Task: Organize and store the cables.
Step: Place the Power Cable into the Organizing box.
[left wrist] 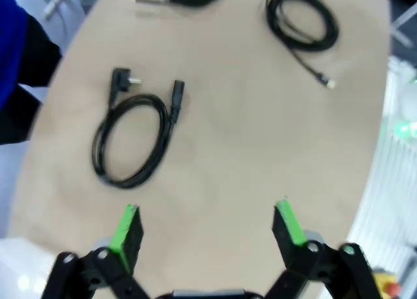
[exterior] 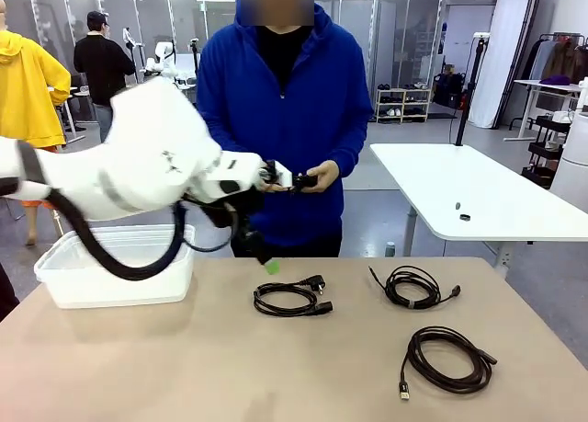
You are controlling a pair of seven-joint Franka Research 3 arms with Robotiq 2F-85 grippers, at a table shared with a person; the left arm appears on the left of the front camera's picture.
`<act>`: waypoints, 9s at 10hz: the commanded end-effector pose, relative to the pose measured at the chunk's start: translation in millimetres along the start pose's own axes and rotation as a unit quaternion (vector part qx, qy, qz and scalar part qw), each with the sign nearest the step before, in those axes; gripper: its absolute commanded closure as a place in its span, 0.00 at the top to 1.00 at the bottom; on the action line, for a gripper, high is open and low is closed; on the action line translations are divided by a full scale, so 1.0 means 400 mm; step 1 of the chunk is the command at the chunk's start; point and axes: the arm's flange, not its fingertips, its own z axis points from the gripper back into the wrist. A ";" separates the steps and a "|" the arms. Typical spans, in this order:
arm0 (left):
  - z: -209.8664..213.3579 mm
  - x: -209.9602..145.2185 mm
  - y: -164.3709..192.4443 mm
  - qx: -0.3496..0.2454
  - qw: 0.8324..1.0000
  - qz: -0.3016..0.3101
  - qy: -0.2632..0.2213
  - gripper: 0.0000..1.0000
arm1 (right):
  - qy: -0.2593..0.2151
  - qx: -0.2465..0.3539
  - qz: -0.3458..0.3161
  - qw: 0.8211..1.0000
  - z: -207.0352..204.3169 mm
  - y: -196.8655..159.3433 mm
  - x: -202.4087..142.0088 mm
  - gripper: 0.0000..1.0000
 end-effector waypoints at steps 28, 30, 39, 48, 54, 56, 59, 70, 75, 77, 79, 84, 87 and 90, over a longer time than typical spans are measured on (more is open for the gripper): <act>-0.363 -0.010 0.275 0.148 0.805 0.545 0.184 1.00 | -0.003 0.003 0.008 1.000 0.005 -0.002 -0.003 1.00; -0.401 -0.027 0.280 0.154 0.809 0.541 0.171 1.00 | -0.003 0.003 0.008 1.000 0.005 -0.002 -0.003 1.00; -0.450 -0.056 0.322 0.168 0.815 0.527 0.175 0.23 | -0.003 0.003 0.008 1.000 0.005 -0.002 -0.003 1.00; -0.417 -0.058 0.309 0.148 0.841 0.492 0.168 0.00 | -0.003 0.003 0.008 1.000 0.005 -0.002 -0.003 1.00; -0.068 0.057 0.254 0.142 0.876 0.445 0.116 0.00 | -0.003 0.003 0.008 1.000 0.005 -0.002 -0.003 1.00; -0.015 0.059 0.243 0.152 0.882 0.429 0.127 0.00 | -0.003 0.003 0.008 1.000 0.005 -0.002 -0.003 1.00; 0.172 0.019 0.231 0.182 0.884 0.417 0.105 0.00 | -0.003 0.003 0.008 1.000 0.005 -0.002 -0.003 1.00; 0.458 -0.214 0.339 0.200 0.876 0.430 0.088 0.00 | -0.003 0.003 0.008 1.000 0.005 -0.002 -0.003 1.00; 0.539 -0.246 0.404 0.187 0.883 0.428 0.043 0.10 | -0.003 0.003 0.008 1.000 0.005 -0.002 -0.003 1.00; 0.603 -0.306 0.470 0.187 0.893 0.408 0.040 0.10 | -0.003 0.003 0.008 1.000 0.005 -0.002 -0.003 1.00; 0.616 -0.385 0.563 0.192 0.881 0.430 0.039 0.10 | -0.003 0.003 0.008 1.000 0.005 -0.002 -0.003 1.00; 0.499 -0.554 0.736 0.203 0.861 0.465 0.038 0.10 | -0.003 0.003 0.008 1.000 0.005 -0.002 -0.003 1.00; 0.359 -0.657 0.794 0.186 0.838 0.508 0.070 0.10 | -0.003 0.003 0.008 1.000 0.005 -0.002 -0.003 1.00; 0.225 -0.731 0.775 0.179 0.820 0.528 0.131 0.10 | -0.003 0.003 0.008 1.000 0.005 -0.002 -0.003 1.00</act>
